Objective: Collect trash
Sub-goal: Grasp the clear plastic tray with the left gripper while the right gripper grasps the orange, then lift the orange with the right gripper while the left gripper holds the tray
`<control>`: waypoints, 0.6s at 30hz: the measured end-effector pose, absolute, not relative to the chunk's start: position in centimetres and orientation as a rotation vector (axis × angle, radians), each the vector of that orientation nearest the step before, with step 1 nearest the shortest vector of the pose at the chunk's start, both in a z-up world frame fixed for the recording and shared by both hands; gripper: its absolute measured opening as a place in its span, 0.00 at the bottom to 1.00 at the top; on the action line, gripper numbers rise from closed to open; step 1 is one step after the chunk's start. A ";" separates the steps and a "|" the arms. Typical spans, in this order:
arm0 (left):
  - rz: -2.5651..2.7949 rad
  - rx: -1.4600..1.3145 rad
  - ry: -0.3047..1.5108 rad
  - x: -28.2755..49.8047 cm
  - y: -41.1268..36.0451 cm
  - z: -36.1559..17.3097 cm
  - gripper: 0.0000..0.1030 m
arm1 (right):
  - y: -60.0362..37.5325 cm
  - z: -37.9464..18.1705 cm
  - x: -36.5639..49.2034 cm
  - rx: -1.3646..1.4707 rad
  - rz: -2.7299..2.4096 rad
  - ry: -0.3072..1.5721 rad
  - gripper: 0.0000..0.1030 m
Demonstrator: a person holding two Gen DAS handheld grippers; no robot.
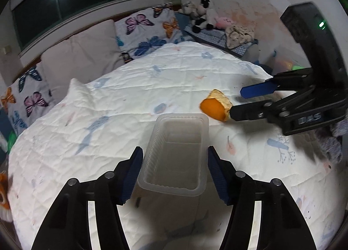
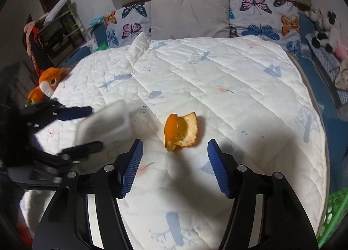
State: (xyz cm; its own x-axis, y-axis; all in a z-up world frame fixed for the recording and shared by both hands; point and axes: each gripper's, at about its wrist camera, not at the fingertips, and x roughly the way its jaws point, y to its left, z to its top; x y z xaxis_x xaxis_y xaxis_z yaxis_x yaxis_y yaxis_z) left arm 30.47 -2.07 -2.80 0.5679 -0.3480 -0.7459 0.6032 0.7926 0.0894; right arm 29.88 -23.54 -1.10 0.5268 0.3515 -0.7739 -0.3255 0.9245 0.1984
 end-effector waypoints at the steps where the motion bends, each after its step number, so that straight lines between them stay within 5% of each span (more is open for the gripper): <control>1: -0.560 0.354 0.787 30.4 -1.8 -2.7 0.56 | -23.2 -1.4 30.2 0.020 0.400 0.938 0.57; 18: -0.459 0.265 0.815 28.3 -0.2 -2.0 0.55 | -22.4 -2.8 30.1 -0.061 0.341 0.944 0.34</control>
State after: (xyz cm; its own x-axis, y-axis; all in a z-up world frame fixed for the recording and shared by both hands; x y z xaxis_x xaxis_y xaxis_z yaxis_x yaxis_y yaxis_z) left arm 28.31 -0.17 -2.01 0.5961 -0.2906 -0.7485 0.4897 0.8703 0.0521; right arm 30.13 -22.36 -2.75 0.5375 0.2595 -0.8024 -0.3126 0.9450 0.0962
